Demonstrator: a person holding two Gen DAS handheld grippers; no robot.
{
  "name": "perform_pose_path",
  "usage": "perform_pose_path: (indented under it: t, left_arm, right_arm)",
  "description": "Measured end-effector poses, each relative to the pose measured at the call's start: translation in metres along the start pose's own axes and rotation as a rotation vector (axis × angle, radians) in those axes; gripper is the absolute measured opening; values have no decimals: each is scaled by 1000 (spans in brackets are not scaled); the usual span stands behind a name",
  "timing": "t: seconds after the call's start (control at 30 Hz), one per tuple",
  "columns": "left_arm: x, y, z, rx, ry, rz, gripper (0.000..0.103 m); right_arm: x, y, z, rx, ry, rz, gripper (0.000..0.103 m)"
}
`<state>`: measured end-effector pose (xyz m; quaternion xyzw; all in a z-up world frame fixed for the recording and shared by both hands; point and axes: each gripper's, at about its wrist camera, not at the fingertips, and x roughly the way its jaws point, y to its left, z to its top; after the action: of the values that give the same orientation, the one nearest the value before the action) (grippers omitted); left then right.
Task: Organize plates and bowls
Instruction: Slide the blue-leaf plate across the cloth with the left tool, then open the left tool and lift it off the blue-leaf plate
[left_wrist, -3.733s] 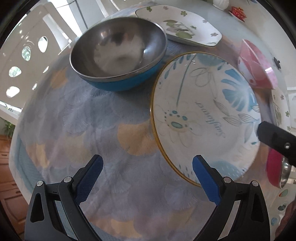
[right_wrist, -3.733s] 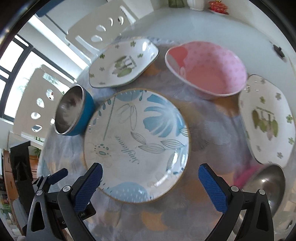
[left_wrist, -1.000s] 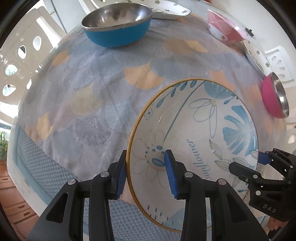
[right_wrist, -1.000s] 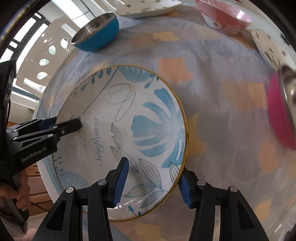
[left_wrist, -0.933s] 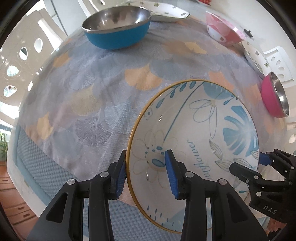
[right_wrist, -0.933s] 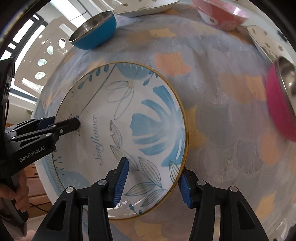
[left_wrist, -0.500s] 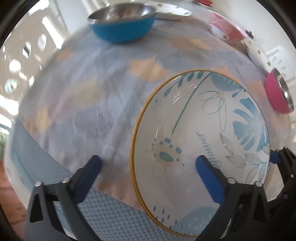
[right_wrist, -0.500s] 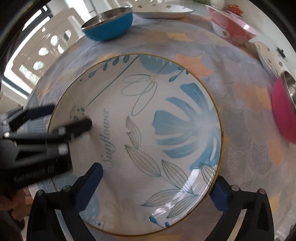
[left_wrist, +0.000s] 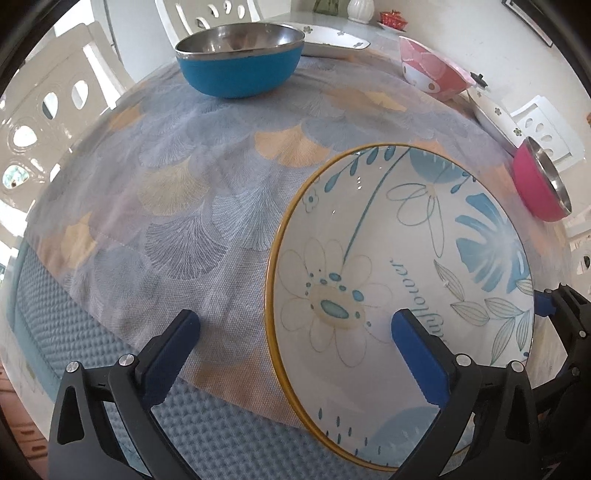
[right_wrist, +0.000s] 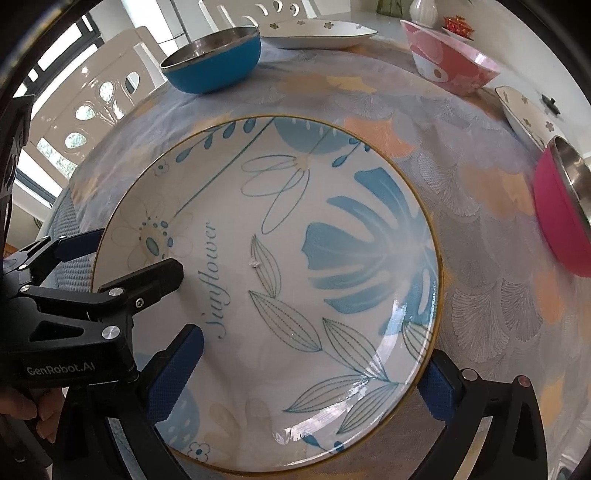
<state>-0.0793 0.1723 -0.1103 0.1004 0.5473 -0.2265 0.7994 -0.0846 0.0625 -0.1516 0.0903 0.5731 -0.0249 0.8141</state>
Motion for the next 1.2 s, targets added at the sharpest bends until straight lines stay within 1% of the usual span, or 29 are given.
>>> perform_pose_path:
  t: [0.03,0.13,0.3,0.4,0.57,0.77,1.03,1.13,1.2]
  left_arm:
    - [0,-1,-1,4,-9,-1,103]
    - [-1,0,-3,12,-10,-3,103]
    - [-2,0,-5,31,3,-9,103]
    - [-4,0,-8,43,-4,-12,103]
    - [-5,0,-9,44,1,-12,103]
    - [-5,0,-9,42,8,-8,103]
    - [-5,0,-9,52,20,-11,103]
    - [-4,0,-8,52,37,-13,103]
    - [-3,0,-4,68,69,-16,103]
  right_arm:
    - [-8,-10,-10,0,-6,2,103]
    - [-9,-12,-14,-4,-12,1,103]
    - [-11,-12,-23,-8,-53,2,103]
    - [-13,-12,-30,-8,-67,-1,103]
    - [-16,-10,-37,-5,-53,-5,103]
    - [-20,-8,-49,-22,-63,-1,103]
    - [-23,-7,-54,-26,-69,0,103]
    - [-25,-7,-58,-35,-78,3,103]
    - [-25,-7,-58,-44,-62,4,103]
